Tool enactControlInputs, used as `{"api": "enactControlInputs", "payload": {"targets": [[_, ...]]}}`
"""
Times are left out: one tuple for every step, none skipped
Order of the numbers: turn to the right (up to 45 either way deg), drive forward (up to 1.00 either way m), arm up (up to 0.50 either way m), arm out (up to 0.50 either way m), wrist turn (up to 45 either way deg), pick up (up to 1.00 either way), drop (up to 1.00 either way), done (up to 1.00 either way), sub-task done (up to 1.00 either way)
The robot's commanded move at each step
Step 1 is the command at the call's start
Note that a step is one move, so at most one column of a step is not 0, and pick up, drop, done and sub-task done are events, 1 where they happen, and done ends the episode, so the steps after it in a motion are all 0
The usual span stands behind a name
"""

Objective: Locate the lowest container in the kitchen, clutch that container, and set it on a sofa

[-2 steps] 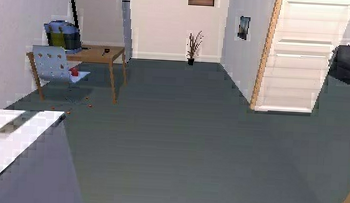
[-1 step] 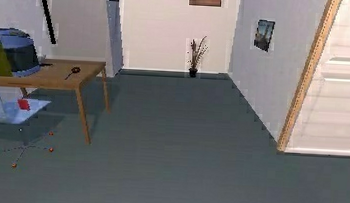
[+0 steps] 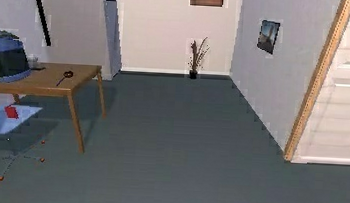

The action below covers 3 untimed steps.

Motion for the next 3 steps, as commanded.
{"api": "enactControlInputs", "payload": {"targets": [[-6.0, 0.0, 0.0, 0.0, 0.0, 0.0, 0.0, 0.0, 0.0], [0.0, 1.0, 0.0, 0.0, 0.0, 0.0, 0.0, 0.0, 0.0], [0.0, 1.0, 0.0, 0.0, 0.0, 0.0, 0.0, 0.0, 0.0]]}}
